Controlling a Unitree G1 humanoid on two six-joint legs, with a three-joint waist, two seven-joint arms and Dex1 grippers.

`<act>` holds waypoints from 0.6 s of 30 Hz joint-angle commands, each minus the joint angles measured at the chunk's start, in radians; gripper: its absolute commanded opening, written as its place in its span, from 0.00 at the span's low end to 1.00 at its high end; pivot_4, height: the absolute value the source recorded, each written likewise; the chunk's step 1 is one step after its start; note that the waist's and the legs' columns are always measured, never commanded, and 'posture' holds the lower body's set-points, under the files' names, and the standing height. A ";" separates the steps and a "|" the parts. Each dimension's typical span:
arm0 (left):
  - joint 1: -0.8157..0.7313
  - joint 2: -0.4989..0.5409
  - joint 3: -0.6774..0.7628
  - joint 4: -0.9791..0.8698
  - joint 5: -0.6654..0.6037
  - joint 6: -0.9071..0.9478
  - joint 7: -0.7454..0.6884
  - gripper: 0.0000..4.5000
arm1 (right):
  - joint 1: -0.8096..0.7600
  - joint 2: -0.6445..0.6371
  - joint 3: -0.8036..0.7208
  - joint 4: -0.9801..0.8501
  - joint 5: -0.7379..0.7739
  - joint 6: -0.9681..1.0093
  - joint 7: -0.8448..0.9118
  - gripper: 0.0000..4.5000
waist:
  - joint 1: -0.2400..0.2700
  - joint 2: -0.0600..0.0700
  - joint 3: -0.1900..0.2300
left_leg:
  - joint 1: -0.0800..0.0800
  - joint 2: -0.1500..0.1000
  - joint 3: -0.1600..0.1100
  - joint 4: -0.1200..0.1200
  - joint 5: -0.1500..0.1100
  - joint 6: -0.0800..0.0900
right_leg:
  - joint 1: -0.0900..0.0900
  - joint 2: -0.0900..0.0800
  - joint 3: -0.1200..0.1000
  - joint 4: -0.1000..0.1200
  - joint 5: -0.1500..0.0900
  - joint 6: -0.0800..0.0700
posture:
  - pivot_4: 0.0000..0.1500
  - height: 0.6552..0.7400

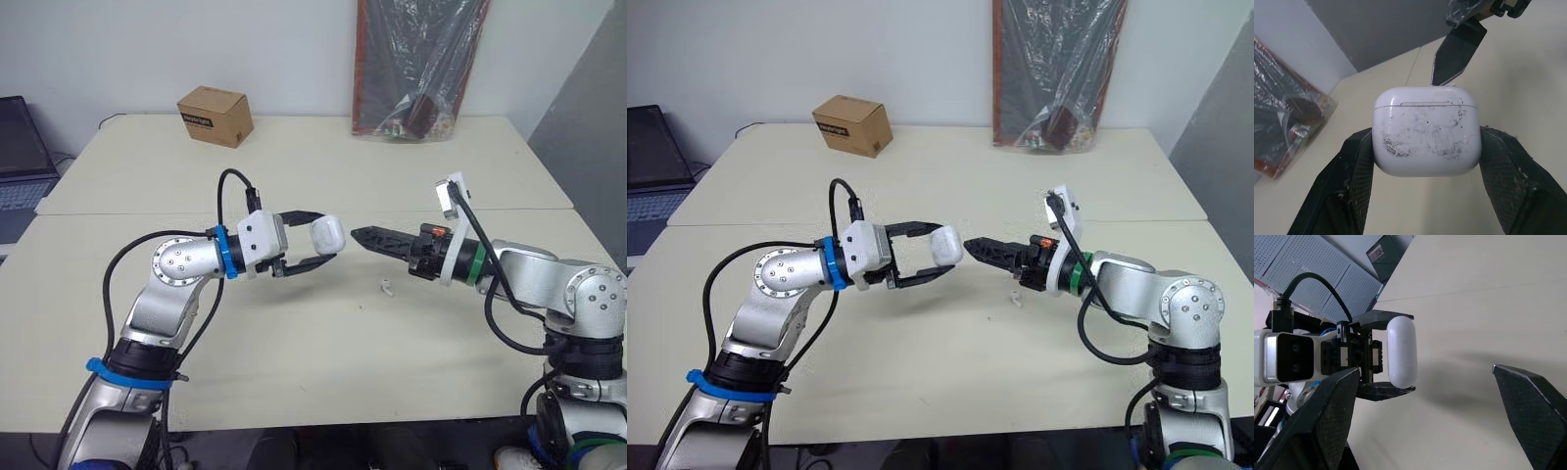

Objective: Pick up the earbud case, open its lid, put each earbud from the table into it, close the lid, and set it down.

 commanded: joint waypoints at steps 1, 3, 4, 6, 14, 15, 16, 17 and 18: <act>-0.040 -0.016 -0.007 0.015 0.011 -0.086 -0.019 0.62 | -0.023 -0.038 0.050 -0.036 0.089 -0.061 -0.032 1.00 | 0.000 0.000 0.000 | 0.000 0.000 0.000 0.000 0.000 0.000 | 0.000 0.000 0.000 0.000 0.000 0.000 | 1.00 1.00; -0.054 -0.031 -0.016 0.025 0.012 -0.107 -0.026 0.62 | -0.027 -0.050 0.079 -0.039 0.094 -0.075 -0.029 1.00 | 0.000 0.000 0.000 | 0.000 0.000 0.000 0.000 0.000 0.000 | 0.000 0.000 0.000 0.000 0.000 0.000 | 1.00 1.00; -0.059 -0.036 -0.019 0.027 0.012 -0.113 -0.029 0.62 | -0.029 -0.055 0.090 -0.038 0.095 -0.081 -0.026 1.00 | 0.000 0.000 0.000 | 0.000 0.000 0.000 0.000 0.000 0.000 | 0.000 0.000 0.000 0.000 0.000 0.000 | 1.00 1.00; -0.067 -0.043 -0.028 0.024 0.009 -0.114 -0.037 0.62 | -0.036 -0.065 0.109 -0.035 0.095 -0.091 -0.020 1.00 | 0.000 0.000 0.000 | 0.000 0.000 0.000 0.000 0.000 0.000 | 0.000 0.000 0.000 0.000 0.000 0.000 | 1.00 1.00; -0.063 -0.049 -0.044 -0.015 -0.011 -0.070 -0.063 0.62 | -0.056 -0.084 0.148 -0.020 0.063 -0.116 0.004 0.96 | 0.000 0.000 0.000 | 0.000 0.000 0.000 0.000 0.000 0.000 | 0.000 0.001 0.000 0.000 0.000 0.000 | 1.00 1.00; -0.062 -0.050 -0.044 -0.015 -0.011 -0.069 -0.065 0.62 | -0.058 -0.086 0.151 -0.019 0.063 -0.118 0.007 0.92 | 0.000 0.000 0.000 | 0.000 0.000 0.000 0.000 0.000 0.000 | 0.000 0.001 0.000 0.000 0.000 0.000 | 1.00 1.00; -0.062 -0.050 -0.044 -0.014 -0.010 -0.069 -0.065 0.62 | -0.060 -0.087 0.155 -0.020 0.065 -0.117 0.014 0.89 | 0.000 0.000 0.000 | 0.000 0.000 -0.001 0.000 0.000 0.000 | 0.000 0.001 0.000 0.000 0.000 0.000 | 1.00 1.00; -0.062 -0.051 -0.044 -0.015 -0.011 -0.067 -0.066 0.62 | -0.063 -0.089 0.159 -0.021 0.066 -0.115 0.019 0.83 | 0.001 0.000 0.000 | 0.000 0.000 0.000 0.000 0.000 0.000 | 0.000 0.001 0.000 0.000 0.000 0.000 | 1.00 1.00; -0.063 -0.052 -0.044 -0.015 -0.011 -0.065 -0.066 0.62 | -0.065 -0.090 0.163 -0.022 0.064 -0.114 0.023 0.83 | 0.001 0.000 0.000 | 0.000 0.000 -0.001 0.000 0.000 0.000 | 0.000 0.001 0.000 0.000 0.000 0.000 | 1.00 1.00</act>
